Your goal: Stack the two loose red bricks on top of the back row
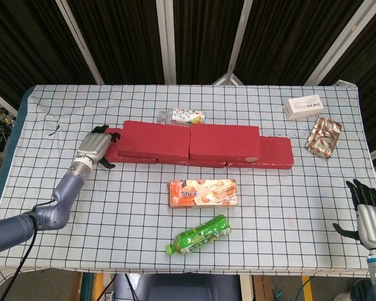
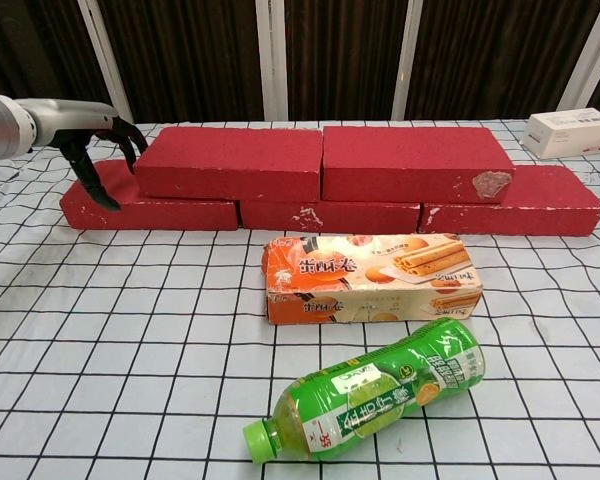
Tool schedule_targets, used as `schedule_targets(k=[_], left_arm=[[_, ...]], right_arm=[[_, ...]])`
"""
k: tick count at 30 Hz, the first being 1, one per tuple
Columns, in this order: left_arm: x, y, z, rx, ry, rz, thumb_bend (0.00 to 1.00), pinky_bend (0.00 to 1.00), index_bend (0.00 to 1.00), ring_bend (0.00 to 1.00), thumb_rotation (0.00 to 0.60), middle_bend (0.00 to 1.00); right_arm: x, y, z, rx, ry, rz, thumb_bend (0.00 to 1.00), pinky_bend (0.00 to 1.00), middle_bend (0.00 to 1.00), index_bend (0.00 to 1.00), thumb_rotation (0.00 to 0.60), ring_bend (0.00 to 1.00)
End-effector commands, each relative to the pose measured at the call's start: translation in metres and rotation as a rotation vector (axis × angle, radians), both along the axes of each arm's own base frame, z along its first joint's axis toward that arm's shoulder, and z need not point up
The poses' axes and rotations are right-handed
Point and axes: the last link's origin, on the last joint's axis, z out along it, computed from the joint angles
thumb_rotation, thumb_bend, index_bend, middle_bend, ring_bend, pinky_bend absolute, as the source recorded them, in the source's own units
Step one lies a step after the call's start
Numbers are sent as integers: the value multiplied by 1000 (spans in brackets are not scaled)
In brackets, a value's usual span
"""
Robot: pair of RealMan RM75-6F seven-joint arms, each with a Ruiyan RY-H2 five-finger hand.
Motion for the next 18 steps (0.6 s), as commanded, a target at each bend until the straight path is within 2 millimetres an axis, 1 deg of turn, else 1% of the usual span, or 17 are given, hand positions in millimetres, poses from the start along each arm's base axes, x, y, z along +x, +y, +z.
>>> schedule_targets(k=[1, 4, 7, 13, 16, 17, 18], left_arm=[[0, 0, 1, 2, 3, 0, 0, 54, 242, 12, 600, 278], [-2, 0, 6, 11, 10, 3, 0, 54, 237, 12, 600, 241], [-6, -2, 15, 27, 19, 8, 0, 54, 229, 11, 600, 215], [-16, -8, 44, 80, 19, 36, 0, 55, 206, 2, 600, 151], [-19, -22, 64, 106, -26, 50, 0, 57, 193, 1, 600, 138], [-21, -35, 78, 168, -102, 56, 0, 58, 191, 1, 600, 137], [-25, -51, 87, 207, -149, 39, 0, 59, 190, 1, 600, 136]], right_arm=[[0, 0, 0, 1, 0, -1, 217, 0, 0, 0, 600, 0], [0, 0, -1, 4, 1, 0, 217, 0, 0, 0, 600, 0], [1, 0, -1, 5, 2, 2, 217, 0, 0, 0, 600, 0], [2, 1, -1, 3, 2, 6, 217, 0, 0, 0, 600, 0], [3, 1, -2, 5, 1, 9, 217, 0, 0, 0, 600, 0], [3, 1, -2, 7, 2, 13, 217, 0, 0, 0, 600, 0], [4, 1, -2, 8, 4, 17, 216, 0, 0, 0, 600, 0]])
